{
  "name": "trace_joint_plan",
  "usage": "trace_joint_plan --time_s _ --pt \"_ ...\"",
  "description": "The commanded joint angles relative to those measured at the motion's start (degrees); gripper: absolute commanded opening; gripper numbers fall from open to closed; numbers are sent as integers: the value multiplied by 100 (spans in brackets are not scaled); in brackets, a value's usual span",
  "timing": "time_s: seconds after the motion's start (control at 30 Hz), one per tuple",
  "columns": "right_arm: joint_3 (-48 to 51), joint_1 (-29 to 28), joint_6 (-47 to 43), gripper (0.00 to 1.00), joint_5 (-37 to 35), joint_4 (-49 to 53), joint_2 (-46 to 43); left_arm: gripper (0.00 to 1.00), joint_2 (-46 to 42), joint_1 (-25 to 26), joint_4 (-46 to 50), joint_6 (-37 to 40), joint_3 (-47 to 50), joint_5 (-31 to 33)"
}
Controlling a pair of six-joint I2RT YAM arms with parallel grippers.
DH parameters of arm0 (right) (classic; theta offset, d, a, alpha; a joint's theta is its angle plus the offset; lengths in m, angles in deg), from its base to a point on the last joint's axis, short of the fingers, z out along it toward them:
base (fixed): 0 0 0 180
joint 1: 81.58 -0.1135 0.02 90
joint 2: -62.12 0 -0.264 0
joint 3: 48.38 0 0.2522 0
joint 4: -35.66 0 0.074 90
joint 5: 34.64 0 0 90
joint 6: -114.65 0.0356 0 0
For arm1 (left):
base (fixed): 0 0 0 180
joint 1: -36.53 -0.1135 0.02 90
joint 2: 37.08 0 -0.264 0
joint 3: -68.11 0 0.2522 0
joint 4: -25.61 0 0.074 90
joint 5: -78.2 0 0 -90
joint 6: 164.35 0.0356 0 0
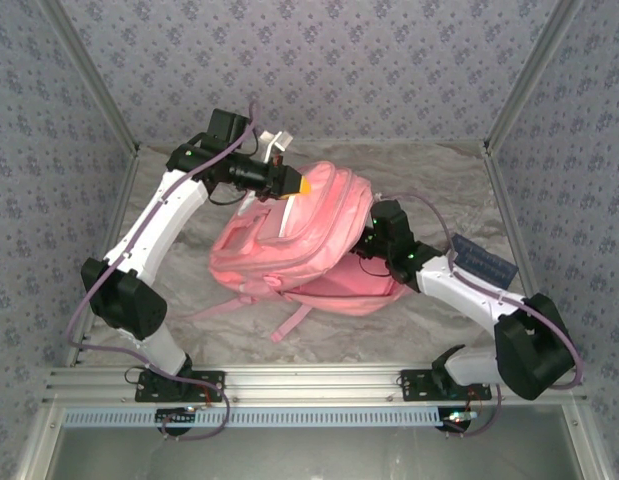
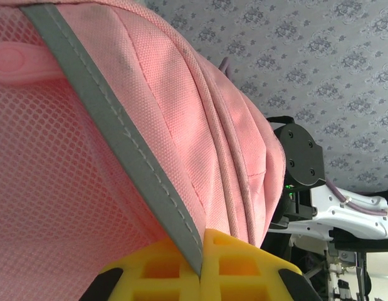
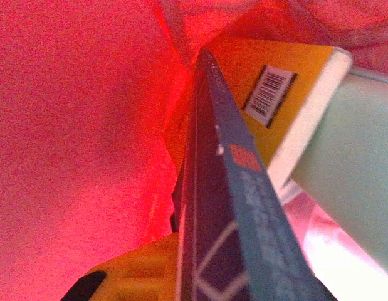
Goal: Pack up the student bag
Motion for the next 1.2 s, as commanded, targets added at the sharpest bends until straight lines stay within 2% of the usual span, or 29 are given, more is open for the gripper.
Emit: trace_joint_plan --time_s 0.0,0.07,0.13,0.23,0.3,0.37,0.47,0.53,0.6,0.77,0.87,0.97,1.1,1.17 --pt "-232 -179 224 0 -232 -443 243 0 -418 70 -880 -54 -289 -779" --pt "-388 -323 496 1 -466 -330 509 0 -370 79 -869 -70 -363 -792" --pt "-600 -512 504 8 -785 -176 732 0 -345 80 -866 -92 -435 -788" --pt "-900 -745 478 11 -1320 16 1059 0 -328 80 -853 -103 -507 -799" --pt "-1021 -824 376 24 -1354 -387 1290 0 -327 72 -855 -99 -510 -797" --pt "-1236 -849 140 44 -1210 -620 1515 0 -320 36 -875 -109 -476 -796" --pt "-1312 -862 -121 68 -976 -590 1536 0 -305 -57 -961 -214 -424 -805" --pt "-1171 -859 -363 82 -1113 -492 1272 0 -346 -128 -1002 -233 -383 -794" --pt "-1023 -866 -712 90 -1364 -274 923 0 -396 -195 -1027 -244 -312 -751" --pt "-656 -893 -1304 95 -1829 441 1 0 -466 -325 -1040 -215 -103 -611" --pt "-236 -897 -1395 95 -2050 613 -603 0 -535 -448 -1010 -166 26 -433" --pt "32 -821 -1737 91 -1813 970 -1148 0 -630 -577 -934 -48 190 -81" --pt "134 -826 -2162 88 -2232 1976 -1729 0 -706 -605 -15 692 75 1211" --pt "261 -710 -2363 86 -2271 2576 -2076 0 -776 -605 67 742 168 1821"
